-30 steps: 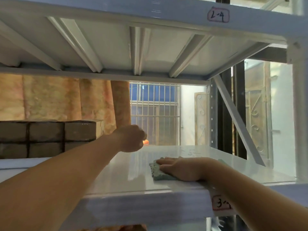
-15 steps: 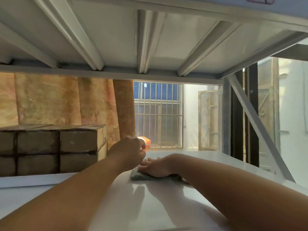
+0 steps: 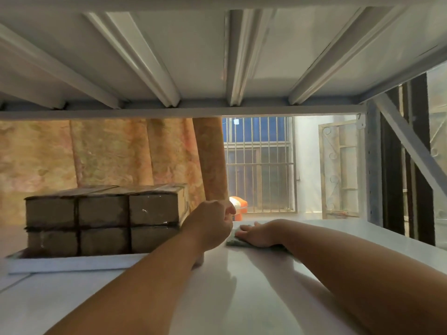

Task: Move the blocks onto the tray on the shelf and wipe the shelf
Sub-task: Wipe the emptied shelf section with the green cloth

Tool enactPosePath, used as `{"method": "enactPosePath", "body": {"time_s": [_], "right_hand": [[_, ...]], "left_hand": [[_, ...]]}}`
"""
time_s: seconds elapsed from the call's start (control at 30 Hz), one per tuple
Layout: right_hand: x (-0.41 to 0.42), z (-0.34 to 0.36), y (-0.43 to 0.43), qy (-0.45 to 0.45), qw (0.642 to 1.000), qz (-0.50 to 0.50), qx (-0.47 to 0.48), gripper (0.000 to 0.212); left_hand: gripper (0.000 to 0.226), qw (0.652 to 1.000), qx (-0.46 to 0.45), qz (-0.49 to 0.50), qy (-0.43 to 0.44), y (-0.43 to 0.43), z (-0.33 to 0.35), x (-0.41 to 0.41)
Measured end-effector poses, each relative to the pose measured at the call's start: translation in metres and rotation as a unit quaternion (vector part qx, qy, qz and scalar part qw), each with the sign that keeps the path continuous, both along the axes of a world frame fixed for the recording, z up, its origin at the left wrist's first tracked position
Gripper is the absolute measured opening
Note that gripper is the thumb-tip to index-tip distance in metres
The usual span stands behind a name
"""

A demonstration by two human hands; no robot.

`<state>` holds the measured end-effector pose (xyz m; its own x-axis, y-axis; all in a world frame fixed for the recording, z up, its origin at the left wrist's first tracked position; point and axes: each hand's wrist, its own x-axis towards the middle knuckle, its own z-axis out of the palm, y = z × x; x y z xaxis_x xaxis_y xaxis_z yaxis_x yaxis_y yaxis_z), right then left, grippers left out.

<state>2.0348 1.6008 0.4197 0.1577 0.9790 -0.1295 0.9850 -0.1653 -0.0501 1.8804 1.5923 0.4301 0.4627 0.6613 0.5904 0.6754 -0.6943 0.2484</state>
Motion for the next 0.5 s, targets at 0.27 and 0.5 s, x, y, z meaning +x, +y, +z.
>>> {"method": "enactPosePath", "body": {"time_s": [0.27, 0.5], "right_hand": [[-0.003, -0.001, -0.010, -0.002, 1.000, 0.004, -0.010, 0.062], [0.001, 0.004, -0.046, 0.001, 0.999, 0.040, -0.033, 0.063]], "left_hand": [[0.033, 1.000, -0.009, -0.015, 0.022, 0.006, 0.008, 0.003], [0.034, 0.999, -0.025, -0.021, 0.038, -0.004, 0.006, 0.003]]}}
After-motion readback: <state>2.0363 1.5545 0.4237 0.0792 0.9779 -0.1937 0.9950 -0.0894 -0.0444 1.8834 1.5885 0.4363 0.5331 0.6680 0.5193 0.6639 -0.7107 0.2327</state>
